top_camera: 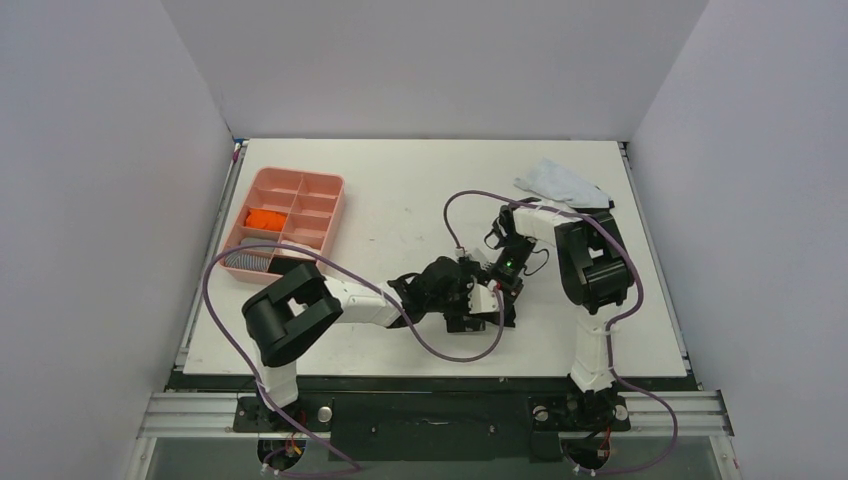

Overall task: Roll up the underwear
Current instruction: Roll the underwear to the center of the board.

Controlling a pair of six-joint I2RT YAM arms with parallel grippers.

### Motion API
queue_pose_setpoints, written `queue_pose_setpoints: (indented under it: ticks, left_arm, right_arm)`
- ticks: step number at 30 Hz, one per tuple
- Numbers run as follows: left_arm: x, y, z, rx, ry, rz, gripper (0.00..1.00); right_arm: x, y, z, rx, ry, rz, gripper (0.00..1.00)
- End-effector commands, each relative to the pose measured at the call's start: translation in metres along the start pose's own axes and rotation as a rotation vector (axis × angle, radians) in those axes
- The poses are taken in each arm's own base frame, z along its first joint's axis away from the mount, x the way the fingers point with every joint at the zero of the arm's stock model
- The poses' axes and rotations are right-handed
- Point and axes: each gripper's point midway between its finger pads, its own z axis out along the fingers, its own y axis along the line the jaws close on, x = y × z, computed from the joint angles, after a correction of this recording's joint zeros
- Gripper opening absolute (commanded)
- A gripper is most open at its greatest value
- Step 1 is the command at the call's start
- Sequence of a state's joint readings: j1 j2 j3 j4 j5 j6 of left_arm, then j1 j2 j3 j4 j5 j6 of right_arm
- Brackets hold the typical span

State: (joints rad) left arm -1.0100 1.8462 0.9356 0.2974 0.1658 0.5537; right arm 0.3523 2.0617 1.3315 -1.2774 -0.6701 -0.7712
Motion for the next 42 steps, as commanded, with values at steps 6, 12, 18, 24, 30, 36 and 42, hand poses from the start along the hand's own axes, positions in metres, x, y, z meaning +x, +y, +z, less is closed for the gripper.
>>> queue_pose_setpoints:
  ticks: [6,12,18,24,30,36,42]
  left_arm:
    - [-0.010,-0.027,0.013,0.080,-0.052,0.059,0.97]
    - [-0.010,-0.042,0.017,0.144,-0.052,0.066,0.97]
    - [-0.006,-0.058,0.011,0.202,-0.078,0.051,0.97]
    - [-0.001,-0.076,0.006,0.267,-0.103,0.035,0.99]
    - [0.001,-0.083,0.004,0.289,-0.114,0.045,0.99]
    - [0.000,-0.074,0.013,0.250,-0.102,0.054,0.99]
    - [0.008,-0.060,0.028,0.173,-0.042,0.053,0.99]
  right_arm:
    - [0.007,-0.031,0.013,0.019,0.033,-0.033,0.00]
    - [0.007,-0.028,0.014,-0.033,0.030,-0.028,0.00]
    - [0.009,-0.030,0.012,-0.050,0.019,-0.015,0.00]
    - [0.010,-0.034,0.010,-0.039,0.004,0.001,0.00]
    - [0.010,-0.038,0.009,-0.034,-0.011,0.019,0.00]
    - [0.012,-0.037,0.012,-0.043,-0.003,0.026,0.00]
    - [0.014,-0.034,0.013,-0.063,0.006,0.022,0.00]
